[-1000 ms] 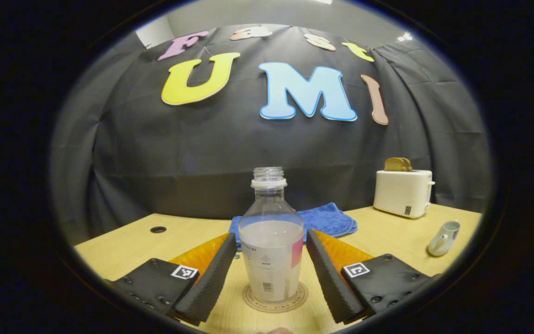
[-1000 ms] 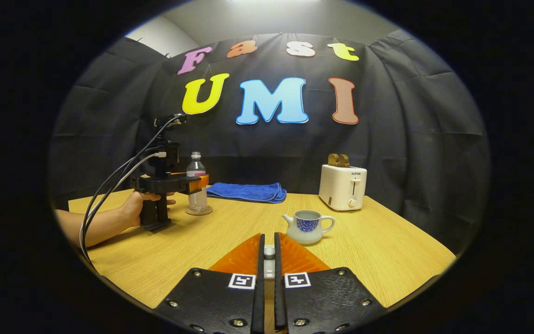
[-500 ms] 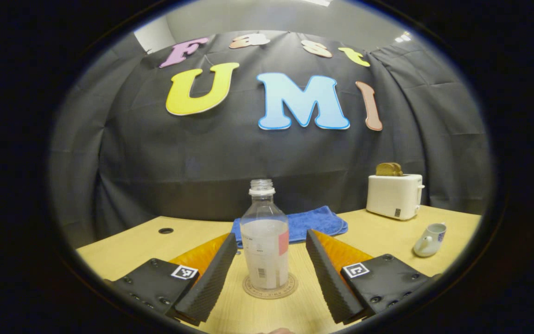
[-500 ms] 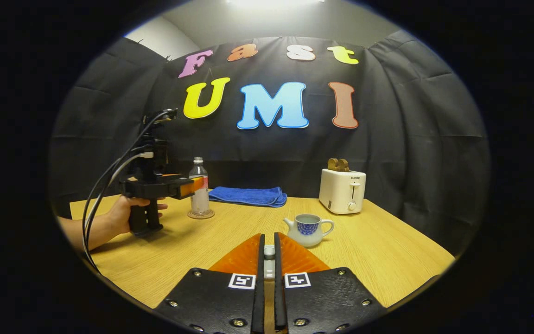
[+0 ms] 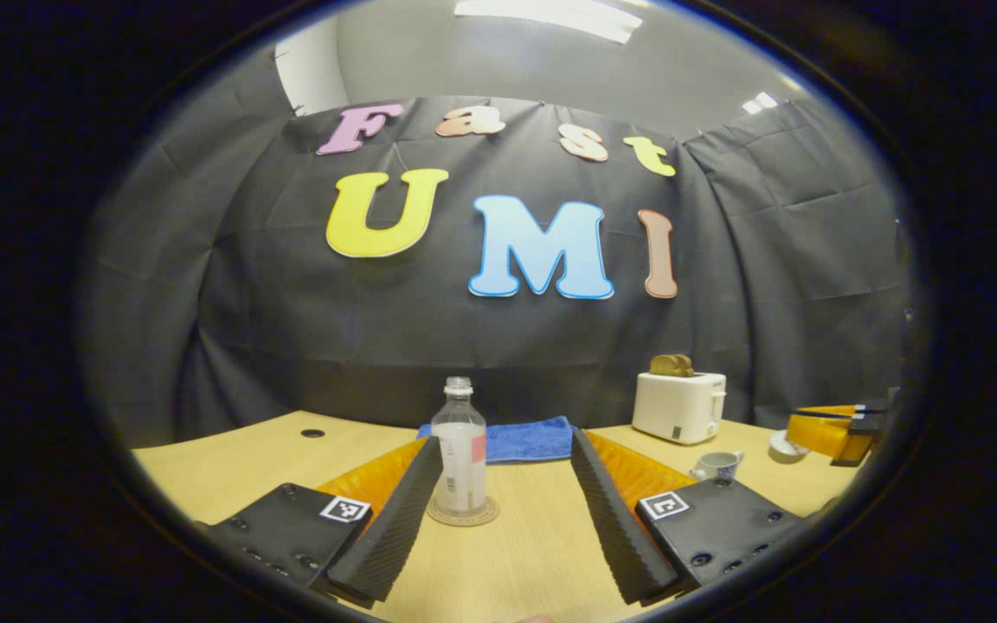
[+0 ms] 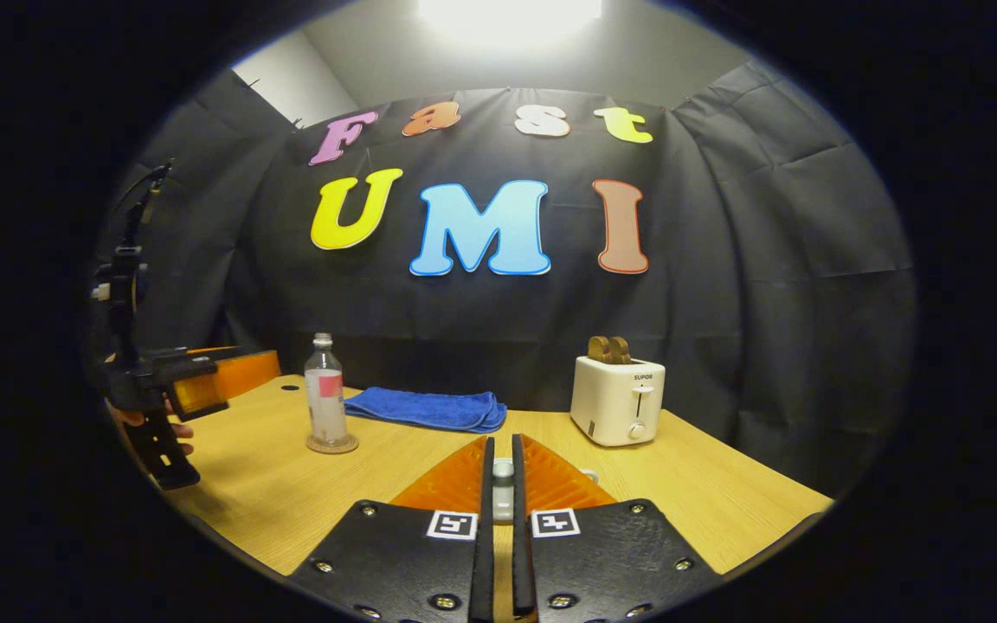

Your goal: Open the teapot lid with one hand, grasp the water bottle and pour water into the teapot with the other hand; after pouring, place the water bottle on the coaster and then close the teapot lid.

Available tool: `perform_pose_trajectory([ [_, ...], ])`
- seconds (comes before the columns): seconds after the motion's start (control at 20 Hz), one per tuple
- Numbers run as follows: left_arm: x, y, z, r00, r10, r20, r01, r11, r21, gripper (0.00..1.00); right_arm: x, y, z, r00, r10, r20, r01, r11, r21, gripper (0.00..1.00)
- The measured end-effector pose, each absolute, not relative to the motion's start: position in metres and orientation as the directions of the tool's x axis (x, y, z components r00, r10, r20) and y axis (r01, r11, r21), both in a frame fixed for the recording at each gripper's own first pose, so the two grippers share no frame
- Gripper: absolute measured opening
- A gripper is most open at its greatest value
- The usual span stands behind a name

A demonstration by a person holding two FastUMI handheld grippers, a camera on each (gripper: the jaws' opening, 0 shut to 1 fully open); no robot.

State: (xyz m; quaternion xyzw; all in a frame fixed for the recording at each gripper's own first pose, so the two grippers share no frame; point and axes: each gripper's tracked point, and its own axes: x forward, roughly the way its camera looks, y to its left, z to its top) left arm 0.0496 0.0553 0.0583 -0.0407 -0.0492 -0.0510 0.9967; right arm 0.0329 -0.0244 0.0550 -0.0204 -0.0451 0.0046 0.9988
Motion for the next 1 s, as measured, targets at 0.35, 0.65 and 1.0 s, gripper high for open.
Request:
perform_pose_trajectory([
  [0.35,0.045,0.054,0.019,0.995,-0.095,0.029,0.098,0.987,-0.128,1.00,0.095,-0.054,0.053,0.995,-0.062,0.082,0.066,0.997,-0.039,0.08],
  [0.65,0.045,0.050,0.022,0.994,-0.106,0.039,0.110,0.987,-0.121,1.00,0.138,-0.061,0.011,0.998,-0.062,-0.027,0.062,0.998,-0.012,0.08],
  [1.0,0.043,0.049,0.028,0.992,-0.107,0.061,0.114,0.986,-0.124,1.00,0.146,-0.061,-0.003,0.996,-0.063,-0.062,0.062,0.998,-0.013,0.08],
])
